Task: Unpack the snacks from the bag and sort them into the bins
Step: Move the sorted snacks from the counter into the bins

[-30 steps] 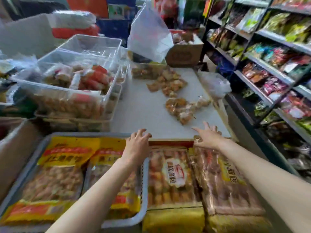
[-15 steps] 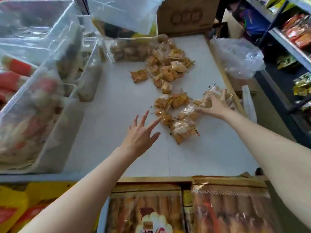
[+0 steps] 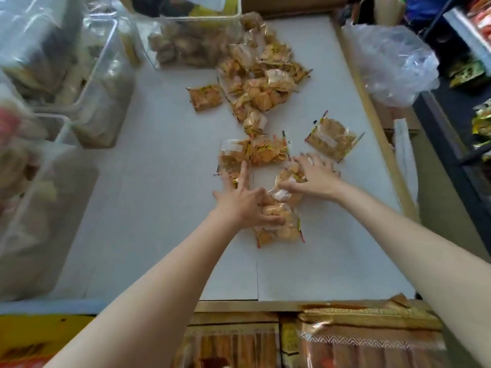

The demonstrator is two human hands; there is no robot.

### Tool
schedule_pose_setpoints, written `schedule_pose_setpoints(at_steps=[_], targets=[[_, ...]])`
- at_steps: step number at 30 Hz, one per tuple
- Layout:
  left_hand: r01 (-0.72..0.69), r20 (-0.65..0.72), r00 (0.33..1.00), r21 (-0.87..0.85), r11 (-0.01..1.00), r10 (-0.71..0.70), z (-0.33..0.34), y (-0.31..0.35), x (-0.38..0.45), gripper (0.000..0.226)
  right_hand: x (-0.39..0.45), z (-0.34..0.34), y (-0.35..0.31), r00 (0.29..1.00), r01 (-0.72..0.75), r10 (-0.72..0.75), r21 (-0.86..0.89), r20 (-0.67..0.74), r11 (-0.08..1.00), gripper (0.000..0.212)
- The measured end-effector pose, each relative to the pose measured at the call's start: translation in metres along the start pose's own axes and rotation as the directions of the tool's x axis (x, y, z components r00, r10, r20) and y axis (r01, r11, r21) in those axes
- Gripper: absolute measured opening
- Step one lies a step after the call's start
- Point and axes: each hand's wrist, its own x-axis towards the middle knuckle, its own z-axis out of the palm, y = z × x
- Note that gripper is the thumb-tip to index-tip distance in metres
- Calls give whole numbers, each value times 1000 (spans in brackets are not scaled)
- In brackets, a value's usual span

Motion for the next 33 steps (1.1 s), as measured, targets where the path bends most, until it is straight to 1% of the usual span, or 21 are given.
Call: schedule_pose_setpoints(at_steps=[3,4,5,6,7,8,9,10,11,12,14,16,18,19,21,23,25,26,28,31,33], targets=[[17,103,995,-1,1000,-16,4,-21,-17,92,-11,2,-15,982,141,-131,-69,135,988,86],[29,124,992,-10,1000,-28,4,-26,-22,92,-11,-5,-21,973,202,-192,-67,131,977,79],[46,137,990,-29,999,-41,2,-32,-27,91,-8,-15,-27,968,246,-242,-51,65,968,69],[62,149,987,-52,997,-54,-1,-36,-30,90,0,-25,-30,967,248,-250,-33,-53,968,60],[75,154,986,-73,995,-63,-3,-41,-33,89,8,-37,-31,966,193,-191,-6,-173,981,55],[84,155,985,-90,992,-70,-3,-45,-34,86,21,-46,-24,966,92,-83,25,-246,995,56],[89,154,985,-108,990,-71,-1,-48,-32,82,32,-51,-15,965,-33,48,63,-259,997,60],[84,141,988,-121,989,-67,2,-50,-30,77,39,-52,-7,962,-152,170,100,-214,983,66],[72,125,991,-137,988,-55,7,-52,-25,73,46,-49,1,958,-232,245,97,-152,968,71],[63,110,993,-157,986,-46,13,-53,-20,69,49,-41,5,962,-249,255,72,-94,966,75],[66,97,994,-200,978,-48,21,-55,-18,61,45,-23,-3,983,-179,180,56,-22,982,72],[70,93,994,-222,972,-51,22,-60,-22,47,36,-13,-25,999,-49,47,75,25,996,74],[66,82,995,-211,975,-49,17,-66,-36,44,29,-14,-49,998,67,-67,101,0,993,84],[80,67,995,-213,974,-67,14,-68,-44,49,29,-18,-60,992,119,-115,81,-48,990,87],[139,28,990,-264,954,-136,8,-64,-60,74,36,-29,-77,982,164,-163,1,-93,986,98],[147,32,989,-316,937,-145,4,-52,-70,101,48,-33,-91,986,167,-168,-45,-16,985,106],[114,103,991,-254,960,-90,11,-40,-70,112,60,-25,-99,978,165,-155,-64,139,984,107],[107,143,987,-206,973,-78,16,-36,-68,115,65,-18,-100,968,170,-151,-83,202,982,106],[108,163,983,-149,983,-83,23,-34,-62,116,70,-9,-101,958,176,-136,-139,254,975,104],[68,104,993,-81,994,-59,28,-37,-64,105,67,-7,-103,955,180,-135,-156,265,971,101],[-12,66,998,5,1000,12,31,-41,-67,95,61,-9,-101,949,203,-155,-156,275,967,99]])
